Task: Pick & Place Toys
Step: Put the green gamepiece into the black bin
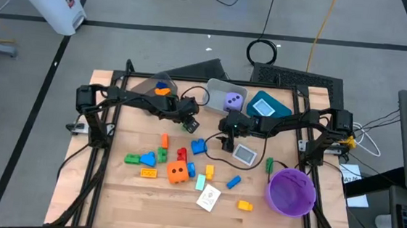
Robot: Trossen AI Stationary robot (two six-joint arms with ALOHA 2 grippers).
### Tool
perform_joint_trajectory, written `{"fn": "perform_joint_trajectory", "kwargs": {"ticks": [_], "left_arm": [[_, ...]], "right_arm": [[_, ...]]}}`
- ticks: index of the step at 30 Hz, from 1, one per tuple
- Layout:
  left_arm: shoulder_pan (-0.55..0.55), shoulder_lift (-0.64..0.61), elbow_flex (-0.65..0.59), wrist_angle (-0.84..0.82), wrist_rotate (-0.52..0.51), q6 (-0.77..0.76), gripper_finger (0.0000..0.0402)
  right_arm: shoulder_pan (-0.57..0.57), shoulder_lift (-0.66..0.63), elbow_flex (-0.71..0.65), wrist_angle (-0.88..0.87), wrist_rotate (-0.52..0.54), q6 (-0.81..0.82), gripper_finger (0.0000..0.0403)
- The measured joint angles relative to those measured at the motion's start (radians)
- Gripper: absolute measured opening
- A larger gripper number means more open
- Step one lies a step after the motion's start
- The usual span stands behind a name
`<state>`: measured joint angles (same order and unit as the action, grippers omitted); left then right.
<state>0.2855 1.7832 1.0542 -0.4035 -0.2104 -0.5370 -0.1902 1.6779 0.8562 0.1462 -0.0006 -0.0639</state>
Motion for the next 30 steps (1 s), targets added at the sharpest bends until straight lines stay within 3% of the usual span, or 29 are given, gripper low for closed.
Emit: {"fn": "perform_joint_trajectory", "kwargs": {"ticks": [18, 24, 30], "left_arm": [[-0.007, 0.064, 0.002, -0.008, 0.071, 0.019, 0.0239], [0.011, 0.066, 0.025, -0.023, 0.05, 0.216, 0.0239], [0.047, 0.065, 0.092, -0.139, 0.149, 0.392, 0.0239]], "right_arm": [[0.0, 0.0, 0.0, 0.001, 0.0, 0.004, 0.0254], [0.0, 0.0, 0.0, 0.001, 0.0, 0.002, 0.0254], [0.0, 0.0, 0.0, 0.0, 0.0, 0.024, 0.0254]]}}
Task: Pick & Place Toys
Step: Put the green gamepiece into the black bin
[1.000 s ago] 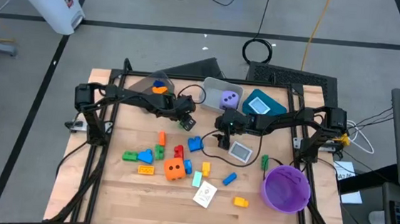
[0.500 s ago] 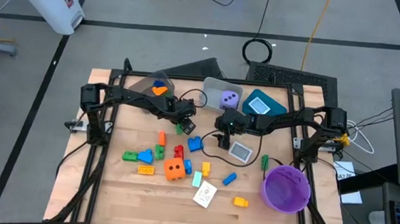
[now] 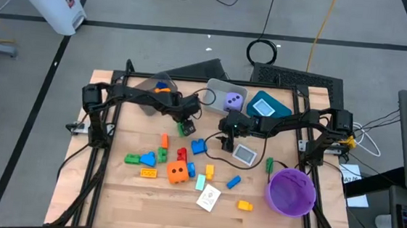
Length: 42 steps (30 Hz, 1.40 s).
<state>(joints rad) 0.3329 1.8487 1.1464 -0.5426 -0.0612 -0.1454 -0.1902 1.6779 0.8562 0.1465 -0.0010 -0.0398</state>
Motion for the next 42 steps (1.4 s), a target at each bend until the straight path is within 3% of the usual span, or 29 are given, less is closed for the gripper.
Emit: {"fn": "perform_joint_trajectory", "kwargs": {"ticks": [8, 14, 19, 23, 28, 42], "left_arm": [[0.013, 0.0, 0.122, -0.25, 0.0, 0.158, 0.0239], [-0.002, -0.001, 0.22, -0.42, 0.013, 0.39, 0.0239], [-0.044, -0.001, 0.234, -0.567, 0.006, 0.616, 0.0239], [-0.087, -0.001, 0.234, -0.662, -0.057, 0.771, 0.0239], [-0.144, -0.001, 0.234, -0.591, -0.146, 0.896, 0.0239], [-0.177, -0.002, 0.104, -0.322, -0.095, 1.182, 0.0239]], "right_arm": [[0.0, 0.0, 0.0, 0.0, 0.0, -0.008, 0.0254], [0.0, 0.0, 0.0, 0.0, 0.0, -0.025, 0.0254], [0.0, 0.0, 0.0, 0.0, 0.0, -0.029, 0.0254], [0.0, 0.0, 0.0, 0.0, 0.0, -0.054, 0.0254], [-0.001, 0.0, 0.0, 0.0, 0.0, -0.068, 0.0254], [0.0, 0.0, 0.0, -0.005, 0.0, -0.078, 0.0254]]}}
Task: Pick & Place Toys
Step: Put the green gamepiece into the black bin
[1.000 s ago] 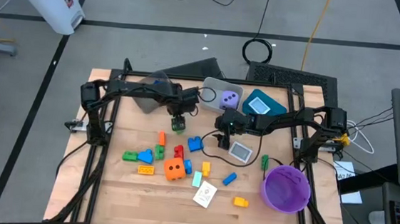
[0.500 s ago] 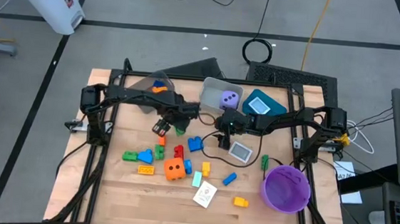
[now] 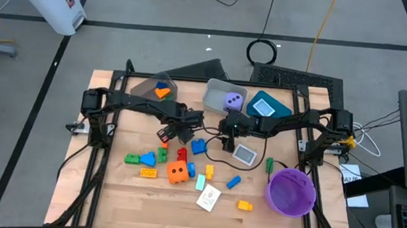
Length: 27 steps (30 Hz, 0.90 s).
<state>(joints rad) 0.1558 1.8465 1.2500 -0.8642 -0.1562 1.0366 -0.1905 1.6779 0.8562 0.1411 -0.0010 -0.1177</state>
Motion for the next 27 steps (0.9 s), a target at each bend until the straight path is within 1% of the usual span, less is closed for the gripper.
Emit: {"fn": "perform_joint_trajectory", "kwargs": {"ticks": [6, 11, 20, 27], "left_arm": [[0.006, 0.0, -0.045, 0.115, 0.007, 0.102, 0.0239], [0.027, 0.0, -0.076, 0.144, 0.013, 0.179, 0.0239], [0.071, 0.0, -0.084, 0.19, 0.107, 0.192, 0.0239], [0.075, 0.0, -0.084, 0.189, 0.113, 0.191, 0.0238]], "right_arm": [[0.0, 0.0, 0.0, -0.003, 0.0, 0.0, 0.0254], [0.0, 0.0, 0.0, -0.003, 0.0, 0.0, 0.0254], [0.0, 0.0, 0.0, -0.003, 0.0, 0.001, 0.0254], [0.0, 0.0, 0.0, -0.003, 0.0, 0.001, 0.0254]]}}
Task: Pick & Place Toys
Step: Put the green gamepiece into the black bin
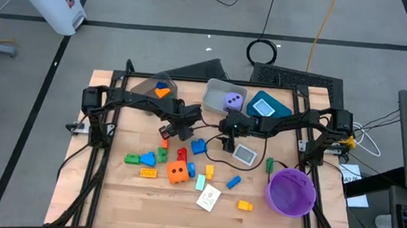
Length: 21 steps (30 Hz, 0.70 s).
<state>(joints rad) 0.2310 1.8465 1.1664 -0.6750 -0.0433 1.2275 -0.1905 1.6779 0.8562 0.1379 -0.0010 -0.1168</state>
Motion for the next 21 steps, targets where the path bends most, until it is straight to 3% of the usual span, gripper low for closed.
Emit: {"fn": "perform_joint_trajectory", "kwargs": {"ticks": [4, 21], "left_arm": [[0.0, 0.0, 0.0, 0.0, 0.002, -0.009, 0.0217], [0.0, -0.001, 0.0, 0.05, 0.043, -0.114, 0.0046]], "right_arm": [[0.0, 0.0, 0.0, 0.0, 0.0, 0.0, 0.0254], [0.0, 0.0, 0.0, 0.0, 0.0, 0.001, 0.0254]]}}
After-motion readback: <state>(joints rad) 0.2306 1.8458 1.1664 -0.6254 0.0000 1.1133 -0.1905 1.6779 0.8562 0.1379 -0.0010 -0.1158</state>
